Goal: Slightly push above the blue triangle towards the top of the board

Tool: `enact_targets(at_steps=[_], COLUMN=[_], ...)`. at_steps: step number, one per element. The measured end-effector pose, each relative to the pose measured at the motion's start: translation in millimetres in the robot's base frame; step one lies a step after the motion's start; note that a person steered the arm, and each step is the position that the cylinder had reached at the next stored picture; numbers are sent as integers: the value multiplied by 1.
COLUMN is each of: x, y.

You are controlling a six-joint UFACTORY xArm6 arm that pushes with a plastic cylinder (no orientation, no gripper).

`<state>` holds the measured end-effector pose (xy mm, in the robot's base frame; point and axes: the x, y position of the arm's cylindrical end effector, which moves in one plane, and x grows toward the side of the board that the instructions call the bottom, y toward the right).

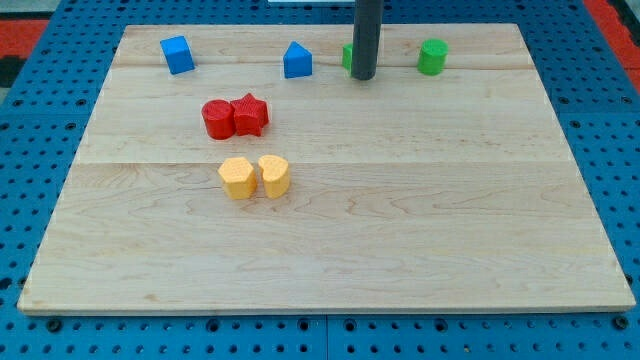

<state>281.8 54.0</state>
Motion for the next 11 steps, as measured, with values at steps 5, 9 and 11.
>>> enact_targets(at_steps=[5, 9, 11], x=[38, -2, 6], y=[-51, -73, -95])
